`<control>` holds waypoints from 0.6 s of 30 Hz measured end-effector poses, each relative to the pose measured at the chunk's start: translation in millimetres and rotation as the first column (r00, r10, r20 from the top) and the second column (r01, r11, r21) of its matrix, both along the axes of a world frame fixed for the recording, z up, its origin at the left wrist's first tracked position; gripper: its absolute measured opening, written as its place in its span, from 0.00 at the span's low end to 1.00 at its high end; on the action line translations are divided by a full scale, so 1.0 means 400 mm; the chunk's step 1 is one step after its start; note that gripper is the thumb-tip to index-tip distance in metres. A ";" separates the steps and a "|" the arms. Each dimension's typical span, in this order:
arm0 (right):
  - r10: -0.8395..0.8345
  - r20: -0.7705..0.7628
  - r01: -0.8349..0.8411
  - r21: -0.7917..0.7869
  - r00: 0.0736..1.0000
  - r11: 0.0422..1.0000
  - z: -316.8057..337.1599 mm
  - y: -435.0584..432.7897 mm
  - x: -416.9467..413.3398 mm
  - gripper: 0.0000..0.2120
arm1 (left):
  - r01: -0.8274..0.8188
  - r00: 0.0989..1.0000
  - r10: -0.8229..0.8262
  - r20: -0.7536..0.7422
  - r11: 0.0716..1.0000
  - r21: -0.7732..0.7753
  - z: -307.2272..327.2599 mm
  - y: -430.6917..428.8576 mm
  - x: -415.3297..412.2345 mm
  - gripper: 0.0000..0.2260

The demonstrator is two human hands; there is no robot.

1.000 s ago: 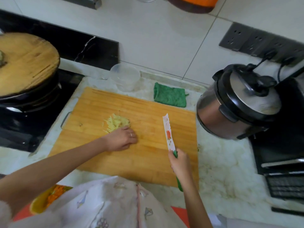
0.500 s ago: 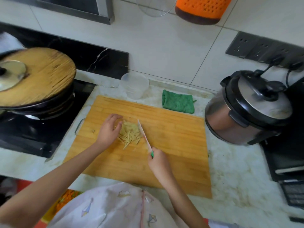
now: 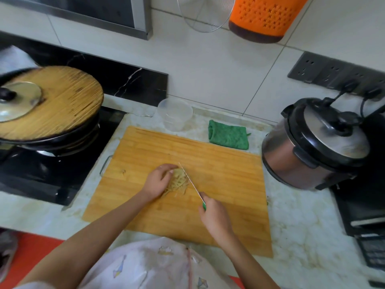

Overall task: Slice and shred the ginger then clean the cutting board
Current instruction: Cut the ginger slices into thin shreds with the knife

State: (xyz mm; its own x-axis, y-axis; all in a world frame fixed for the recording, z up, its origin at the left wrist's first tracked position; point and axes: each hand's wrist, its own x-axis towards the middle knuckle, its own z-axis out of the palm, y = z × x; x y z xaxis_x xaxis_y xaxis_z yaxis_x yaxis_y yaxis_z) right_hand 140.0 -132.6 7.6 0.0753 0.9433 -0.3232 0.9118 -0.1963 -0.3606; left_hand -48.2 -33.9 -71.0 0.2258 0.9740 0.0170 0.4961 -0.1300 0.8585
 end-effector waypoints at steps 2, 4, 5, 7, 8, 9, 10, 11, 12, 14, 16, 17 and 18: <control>-0.017 -0.076 0.015 -0.018 0.997 1.000 0.006 0.001 0.017 0.18 | 0.080 0.995 -0.077 0.060 0.996 -0.037 -0.009 -0.015 -0.008 0.25; -0.042 -0.083 0.043 0.009 0.996 0.999 0.012 0.027 0.036 0.17 | 0.103 0.987 -0.096 0.129 0.993 -0.050 -0.007 -0.024 -0.016 0.23; -0.057 -0.067 0.060 0.036 0.996 0.998 0.013 0.050 0.045 0.18 | 0.074 0.983 -0.066 0.171 0.996 -0.046 0.000 -0.026 -0.021 0.22; -0.077 -0.022 0.079 0.074 0.997 0.994 0.019 0.108 0.055 0.18 | -0.042 0.965 0.047 0.257 0.999 -0.026 0.017 -0.018 -0.035 0.21; -0.077 -0.001 0.077 0.078 0.997 0.994 0.019 0.138 0.056 0.18 | -0.100 0.951 0.100 0.291 0.995 -0.015 0.027 -0.012 -0.044 0.21; -0.059 0.022 0.058 0.073 0.998 0.996 0.020 0.164 0.054 0.19 | -0.144 0.939 0.139 0.315 0.990 -0.008 0.038 -0.004 -0.053 0.21; -0.018 0.049 0.015 0.063 0.999 0.998 0.018 0.185 0.048 0.20 | -0.177 0.928 0.168 0.331 0.984 -0.005 0.045 0.003 -0.062 0.20; 0.044 0.082 -0.049 0.054 0.996 0.997 0.017 0.201 0.038 0.21 | -0.205 0.920 0.194 0.340 0.979 -0.005 0.051 0.008 -0.070 0.19; 0.113 0.114 -0.118 0.045 0.987 0.992 0.015 0.213 0.026 0.22 | -0.233 0.912 0.218 0.347 0.972 0.001 0.055 0.012 -0.077 0.18; 0.252 0.151 -0.256 0.010 0.956 0.967 0.017 0.222 0.002 0.25 | -0.282 0.897 0.262 0.355 0.959 0.005 0.062 0.016 -0.093 0.17; 0.384 0.187 -0.386 -0.028 0.904 0.922 0.021 0.220 -0.006 0.25 | -0.332 0.881 0.308 0.358 0.943 0.004 0.065 0.014 -0.109 0.16; 0.432 0.204 -0.433 -0.042 0.878 0.900 0.022 0.217 -0.003 0.25 | -0.354 0.873 0.331 0.358 0.935 -0.001 0.068 0.012 -0.119 0.16; 0.455 0.211 -0.454 -0.056 0.865 0.889 0.022 0.213 0.002 0.25 | -0.370 0.868 0.346 0.356 0.929 -0.003 0.071 0.011 -0.129 0.16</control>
